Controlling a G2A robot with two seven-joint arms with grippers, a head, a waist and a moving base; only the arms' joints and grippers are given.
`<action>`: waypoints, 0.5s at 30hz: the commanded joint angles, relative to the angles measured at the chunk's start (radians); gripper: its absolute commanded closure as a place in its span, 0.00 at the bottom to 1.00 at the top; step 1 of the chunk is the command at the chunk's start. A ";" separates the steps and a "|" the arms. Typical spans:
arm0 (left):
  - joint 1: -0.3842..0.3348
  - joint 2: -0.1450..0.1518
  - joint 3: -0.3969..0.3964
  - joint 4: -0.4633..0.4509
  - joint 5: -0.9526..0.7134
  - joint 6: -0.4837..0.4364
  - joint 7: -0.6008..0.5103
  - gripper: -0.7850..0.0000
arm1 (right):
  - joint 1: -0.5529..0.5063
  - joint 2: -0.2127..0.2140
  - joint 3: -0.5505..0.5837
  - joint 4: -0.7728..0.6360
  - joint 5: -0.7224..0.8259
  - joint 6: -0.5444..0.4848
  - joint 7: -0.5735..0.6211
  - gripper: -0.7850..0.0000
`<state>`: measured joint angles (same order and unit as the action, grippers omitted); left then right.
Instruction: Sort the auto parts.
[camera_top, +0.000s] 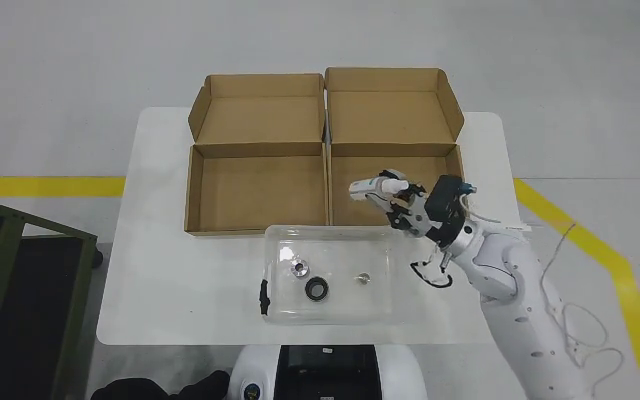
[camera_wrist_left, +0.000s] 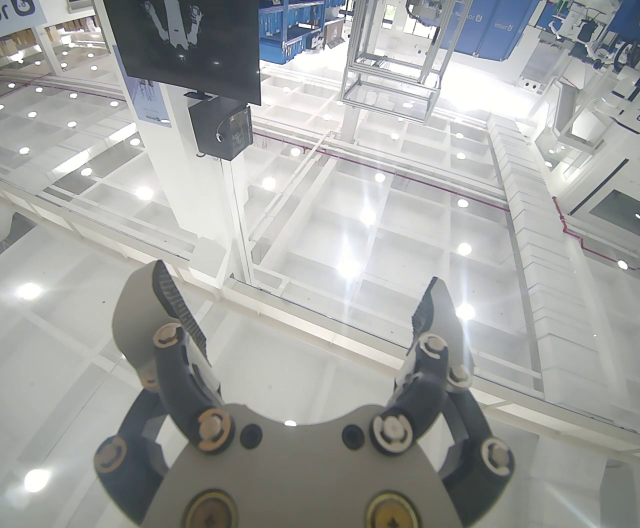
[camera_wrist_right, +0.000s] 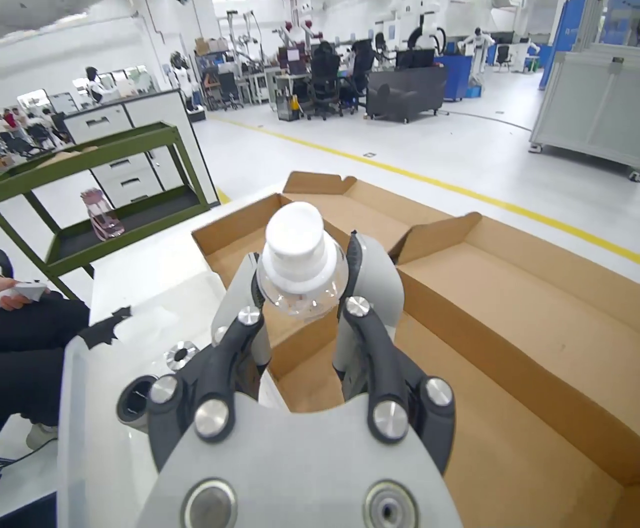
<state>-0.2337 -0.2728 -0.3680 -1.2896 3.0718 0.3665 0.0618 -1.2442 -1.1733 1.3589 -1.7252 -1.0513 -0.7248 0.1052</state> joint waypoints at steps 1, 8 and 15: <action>0.000 0.000 0.000 0.000 0.000 0.000 0.000 0.00 | 0.013 0.002 -0.001 0.015 -0.016 0.013 0.036 1.00; 0.000 0.000 0.000 0.000 0.000 0.000 0.000 0.00 | 0.093 -0.002 -0.055 0.092 -0.030 0.052 0.154 1.00; 0.000 0.000 0.000 0.000 0.000 0.000 0.000 0.00 | 0.187 -0.015 -0.140 0.190 -0.036 0.080 0.222 1.00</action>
<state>-0.2337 -0.2728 -0.3680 -1.2896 3.0718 0.3665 0.0618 -1.0667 -1.1867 1.2277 -1.5461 -1.0863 -0.6482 0.3212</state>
